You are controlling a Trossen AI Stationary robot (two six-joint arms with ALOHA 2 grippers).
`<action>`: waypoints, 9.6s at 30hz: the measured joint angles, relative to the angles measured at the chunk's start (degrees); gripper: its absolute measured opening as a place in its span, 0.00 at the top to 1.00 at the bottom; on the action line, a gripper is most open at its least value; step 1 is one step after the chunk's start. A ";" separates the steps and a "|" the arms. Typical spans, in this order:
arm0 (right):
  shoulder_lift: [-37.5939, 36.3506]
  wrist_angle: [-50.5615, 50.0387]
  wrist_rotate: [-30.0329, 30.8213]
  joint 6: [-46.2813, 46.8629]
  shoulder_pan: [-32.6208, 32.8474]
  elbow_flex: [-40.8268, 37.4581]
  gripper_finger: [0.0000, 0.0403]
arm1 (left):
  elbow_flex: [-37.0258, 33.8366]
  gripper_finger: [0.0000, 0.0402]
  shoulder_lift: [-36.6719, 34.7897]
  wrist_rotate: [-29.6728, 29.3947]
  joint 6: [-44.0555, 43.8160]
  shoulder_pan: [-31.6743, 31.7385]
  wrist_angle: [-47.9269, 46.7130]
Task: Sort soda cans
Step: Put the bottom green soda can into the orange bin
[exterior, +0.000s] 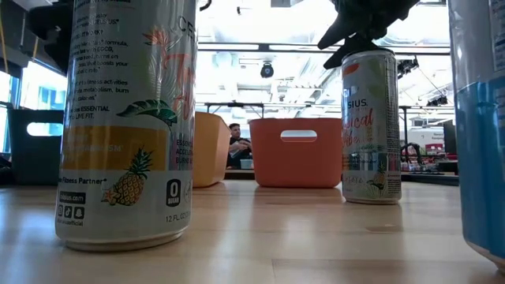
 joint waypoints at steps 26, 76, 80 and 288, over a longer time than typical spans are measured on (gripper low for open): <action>-9.62 0.64 1.89 -2.79 0.00 7.09 0.35 | 22.93 0.28 1.62 -8.91 30.15 10.61 19.10; -10.93 -3.82 6.94 -1.35 0.15 10.99 0.35 | 39.59 0.28 31.11 4.71 23.63 19.45 -0.25; -10.93 -3.80 6.95 -1.16 0.17 10.99 0.35 | 39.59 0.28 31.11 4.39 25.95 20.54 -0.57; 3.47 12.83 -0.10 0.74 -2.94 11.01 0.30 | 38.46 0.13 12.43 -20.41 47.33 13.28 9.48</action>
